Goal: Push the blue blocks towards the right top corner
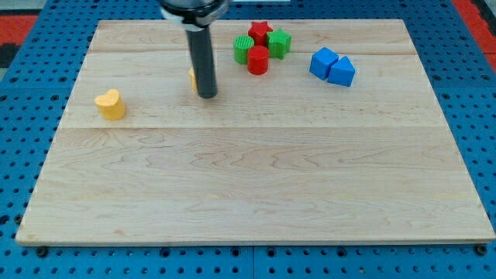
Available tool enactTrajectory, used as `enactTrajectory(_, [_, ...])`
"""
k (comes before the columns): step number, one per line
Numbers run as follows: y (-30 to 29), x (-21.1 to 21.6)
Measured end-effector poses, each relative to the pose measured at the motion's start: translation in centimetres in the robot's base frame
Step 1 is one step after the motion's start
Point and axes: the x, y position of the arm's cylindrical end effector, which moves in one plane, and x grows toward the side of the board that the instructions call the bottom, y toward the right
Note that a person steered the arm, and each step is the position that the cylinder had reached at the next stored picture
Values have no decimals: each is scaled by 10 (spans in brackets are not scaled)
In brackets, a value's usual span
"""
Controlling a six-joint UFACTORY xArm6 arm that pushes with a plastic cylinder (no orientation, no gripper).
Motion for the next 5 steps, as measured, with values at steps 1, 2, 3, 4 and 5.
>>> enactTrajectory(1, [66, 12])
enactTrajectory(2, [146, -24])
enactTrajectory(3, [219, -43])
enactTrajectory(4, [213, -26])
enactTrajectory(5, [268, -19])
